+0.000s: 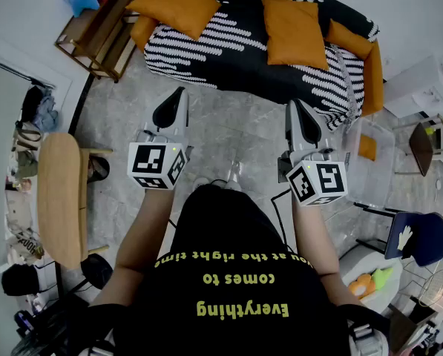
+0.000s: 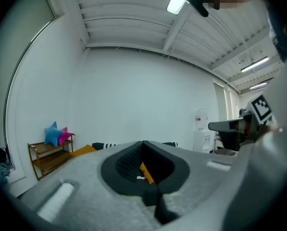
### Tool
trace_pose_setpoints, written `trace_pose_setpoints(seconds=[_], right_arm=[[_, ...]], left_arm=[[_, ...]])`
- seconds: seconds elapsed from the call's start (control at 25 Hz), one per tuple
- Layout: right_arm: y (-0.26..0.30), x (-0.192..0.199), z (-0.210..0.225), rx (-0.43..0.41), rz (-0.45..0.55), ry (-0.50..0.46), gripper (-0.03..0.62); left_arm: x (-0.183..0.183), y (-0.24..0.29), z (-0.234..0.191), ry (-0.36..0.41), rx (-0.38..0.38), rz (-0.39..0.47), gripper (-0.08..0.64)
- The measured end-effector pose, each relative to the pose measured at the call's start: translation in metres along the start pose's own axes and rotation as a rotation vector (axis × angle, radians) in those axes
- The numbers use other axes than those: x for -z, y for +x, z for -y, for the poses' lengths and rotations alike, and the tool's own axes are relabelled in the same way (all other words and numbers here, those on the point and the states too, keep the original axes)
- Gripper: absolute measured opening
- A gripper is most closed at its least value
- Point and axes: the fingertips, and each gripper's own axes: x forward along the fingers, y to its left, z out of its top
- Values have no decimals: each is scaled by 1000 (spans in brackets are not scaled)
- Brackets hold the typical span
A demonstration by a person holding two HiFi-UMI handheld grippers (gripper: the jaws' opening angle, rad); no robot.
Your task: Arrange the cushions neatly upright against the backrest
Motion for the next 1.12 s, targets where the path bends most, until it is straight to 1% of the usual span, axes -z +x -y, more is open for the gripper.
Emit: trace_pose_setpoints(seconds=[0.24,0.48,0.72,0.92,1.12], right_arm=[[-2,-7,0,-7,7,-10,11],[-8,-20,-5,-33,45,1,11],[-4,-12,-7,-45,23,1,11],[8,-7,-12,-56,4,-4,11],[27,-5,-1,-34,-2,-14,11]], left_arm=[[-3,1,2,4,-3,-5,-2],[-8,1,3,2,-8,7,-2],[-15,2,2,0,-9,19,-2],[-13,8,-5,-9,-8,20,-2],[-7,30,-21,-24,-4,16,-2]])
